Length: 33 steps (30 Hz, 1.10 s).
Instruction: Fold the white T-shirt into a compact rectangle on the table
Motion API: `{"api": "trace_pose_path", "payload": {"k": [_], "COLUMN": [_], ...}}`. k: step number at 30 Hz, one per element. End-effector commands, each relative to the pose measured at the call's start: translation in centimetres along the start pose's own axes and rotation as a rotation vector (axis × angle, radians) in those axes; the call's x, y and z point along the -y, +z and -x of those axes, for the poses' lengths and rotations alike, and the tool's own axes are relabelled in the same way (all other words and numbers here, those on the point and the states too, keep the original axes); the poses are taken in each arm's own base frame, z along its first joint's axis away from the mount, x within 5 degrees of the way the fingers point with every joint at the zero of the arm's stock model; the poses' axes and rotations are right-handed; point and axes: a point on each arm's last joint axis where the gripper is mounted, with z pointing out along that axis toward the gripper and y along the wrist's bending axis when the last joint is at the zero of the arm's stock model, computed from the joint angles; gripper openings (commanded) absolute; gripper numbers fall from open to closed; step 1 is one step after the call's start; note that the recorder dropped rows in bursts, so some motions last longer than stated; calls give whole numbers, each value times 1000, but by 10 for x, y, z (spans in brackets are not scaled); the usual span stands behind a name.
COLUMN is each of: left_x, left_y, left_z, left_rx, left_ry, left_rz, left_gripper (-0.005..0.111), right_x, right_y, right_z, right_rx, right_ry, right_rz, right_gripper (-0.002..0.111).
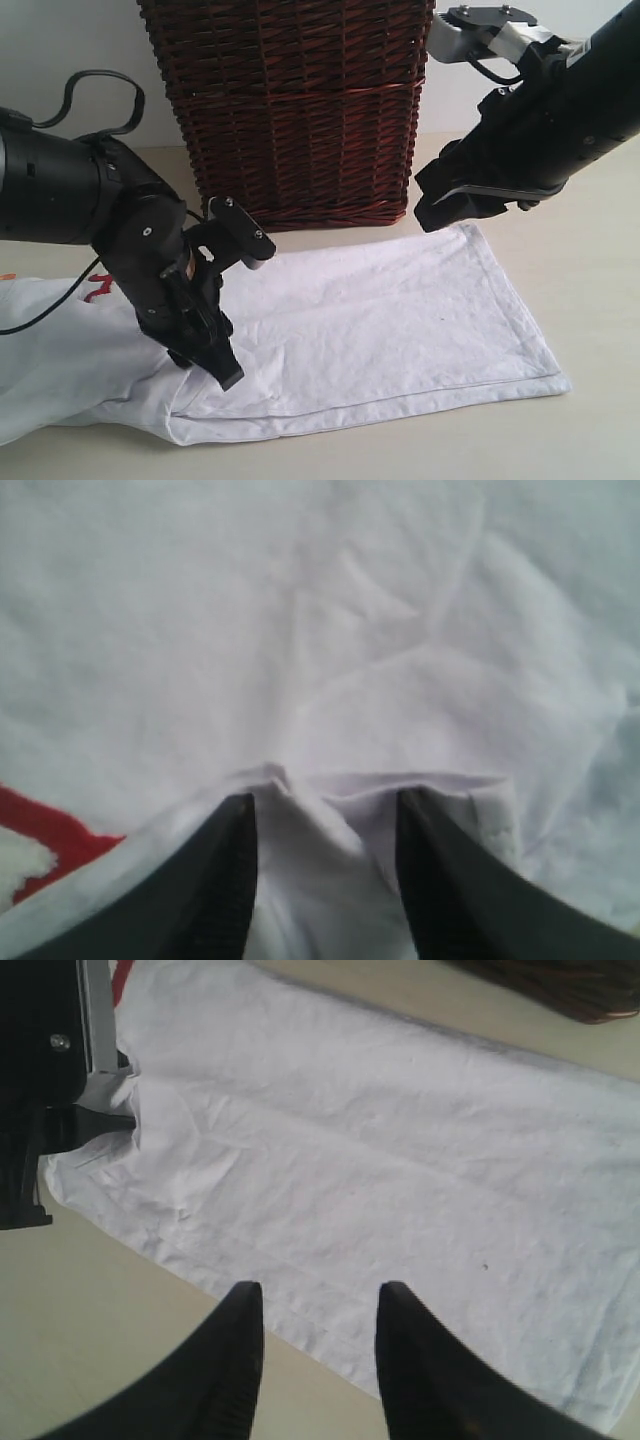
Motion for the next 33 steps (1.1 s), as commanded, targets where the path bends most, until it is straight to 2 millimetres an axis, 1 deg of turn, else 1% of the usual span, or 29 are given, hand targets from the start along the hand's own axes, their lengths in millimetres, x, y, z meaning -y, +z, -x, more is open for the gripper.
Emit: {"api": "trace_pose_path", "payload": {"k": [1, 2, 4, 9, 12, 16, 20, 23, 27, 30, 33], "left_x": [2, 2, 2, 0, 0, 7, 26, 41, 44, 37, 26], "left_y": [15, 16, 15, 1, -8, -16, -21, -24, -24, -23, -23], "left_z": [-2, -2, -1, 1, 1, 1, 4, 3, 2, 1, 1], "left_rx": [-41, -43, -41, -24, -11, -10, -12, -33, -49, -53, -61], "left_ry": [-15, -14, -13, -29, -41, -5, 53, 142, 167, 159, 119], "left_rz": [-14, -13, -11, -11, -20, -26, -35, -45, -39, -23, 50], "left_gripper": [44, 43, 38, 12, 0, 0, 0, 0, 1, 14, 32], "right_x": [0, 0, 0, 0, 0, 0, 0, 0, 0, 0, 0], "right_y": [-2, -2, -2, -2, -2, -2, -2, -2, -2, -2, -2], "right_z": [3, 3, 3, 3, 3, 3, 3, 3, 3, 3, 2], "right_rx": [17, 17, 17, 17, 17, 17, 17, 17, 17, 17, 15], "right_ry": [-9, -9, -9, -9, -9, -9, -9, -9, -9, -9, -9], "right_rz": [-4, -4, -4, -4, -4, -4, -4, -4, -4, -4, -3], "right_gripper": [38, 38, 38, 38, 38, 38, 38, 38, 38, 38, 38]}}
